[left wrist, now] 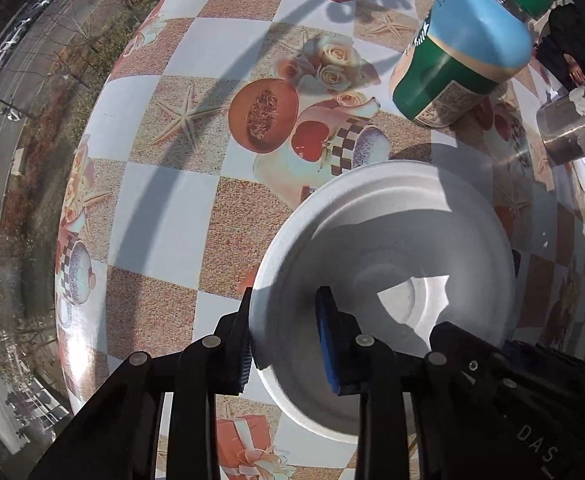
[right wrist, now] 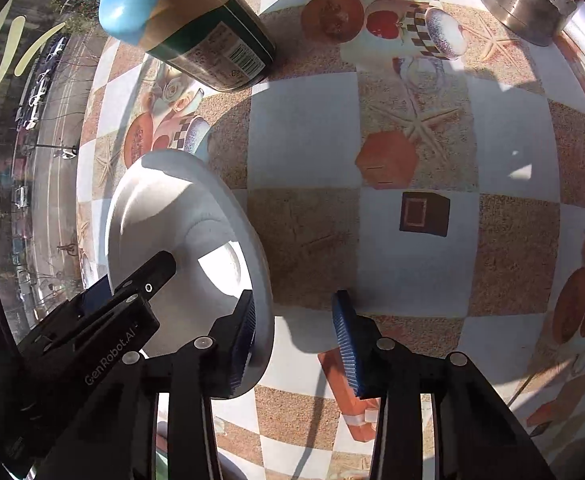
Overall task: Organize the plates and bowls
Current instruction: 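Move both grippers to the white bowl beside the green-capped bottle, then close both grippers on the rim of that white bowl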
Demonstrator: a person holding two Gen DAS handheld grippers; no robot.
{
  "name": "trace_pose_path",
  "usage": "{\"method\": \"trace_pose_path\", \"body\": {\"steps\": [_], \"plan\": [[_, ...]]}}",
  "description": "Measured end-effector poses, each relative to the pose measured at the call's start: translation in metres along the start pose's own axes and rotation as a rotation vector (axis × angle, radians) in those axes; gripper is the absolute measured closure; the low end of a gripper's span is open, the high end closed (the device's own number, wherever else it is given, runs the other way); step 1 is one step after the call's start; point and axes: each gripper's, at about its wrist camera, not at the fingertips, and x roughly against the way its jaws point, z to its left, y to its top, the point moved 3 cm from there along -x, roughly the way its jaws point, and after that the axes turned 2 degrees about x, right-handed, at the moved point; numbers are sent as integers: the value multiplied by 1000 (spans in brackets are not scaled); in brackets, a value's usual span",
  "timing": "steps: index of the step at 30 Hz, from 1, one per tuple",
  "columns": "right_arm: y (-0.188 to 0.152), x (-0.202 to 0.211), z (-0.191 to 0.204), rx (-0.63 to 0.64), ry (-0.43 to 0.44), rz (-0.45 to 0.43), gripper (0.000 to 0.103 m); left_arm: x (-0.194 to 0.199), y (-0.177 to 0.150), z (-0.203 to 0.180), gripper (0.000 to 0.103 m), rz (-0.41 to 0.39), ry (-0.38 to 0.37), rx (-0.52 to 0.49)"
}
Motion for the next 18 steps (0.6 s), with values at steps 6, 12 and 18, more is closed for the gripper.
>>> {"method": "trace_pose_path", "body": {"steps": [6,12,18], "plan": [[-15,-3,7,29,0,38,89,0,-46,-11,73,27,12,-53],[-68,-7,9,113,-50,79,88,4,-127,-12,72,43,43,-76],[-139,-16,14,156,-80,122,87,8,-203,-9,72,76,59,-77]]}}
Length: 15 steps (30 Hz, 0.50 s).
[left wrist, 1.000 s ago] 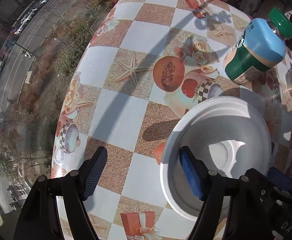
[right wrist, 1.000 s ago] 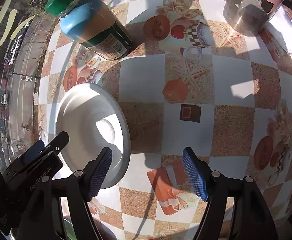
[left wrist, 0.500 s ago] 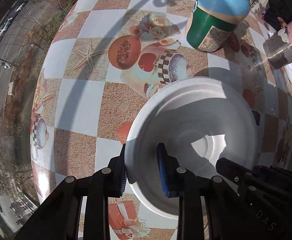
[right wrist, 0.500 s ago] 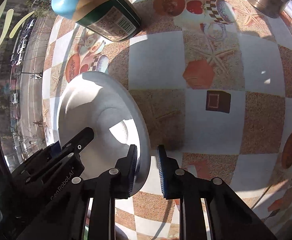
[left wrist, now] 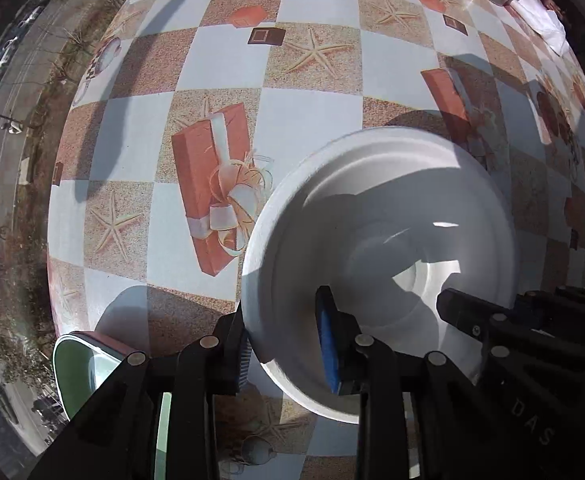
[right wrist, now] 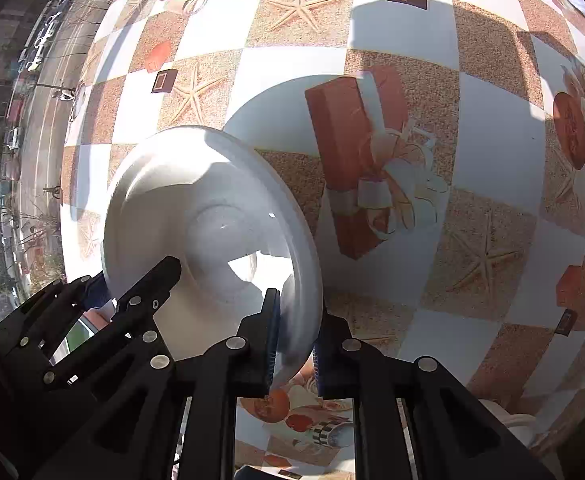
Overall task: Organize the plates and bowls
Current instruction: 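Close both grippers on the rim of that white bowl, then carry the white bowl over the nested bowls and lower it in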
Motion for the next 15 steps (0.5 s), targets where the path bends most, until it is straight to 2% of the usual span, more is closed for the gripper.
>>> {"method": "trace_pose_path", "body": {"steps": [8,12,15], "plan": [[-82,-18,23,58,-36,47,86,-7,-72,-13,71,57,-35,-62],[-109,-25,24,20,-41,69,85,-11,-84,-28,70,67,-31,-134],[-116,-28,21,-12,-41,80,83,-12,-87,-36,70,61,-26,-165]]}}
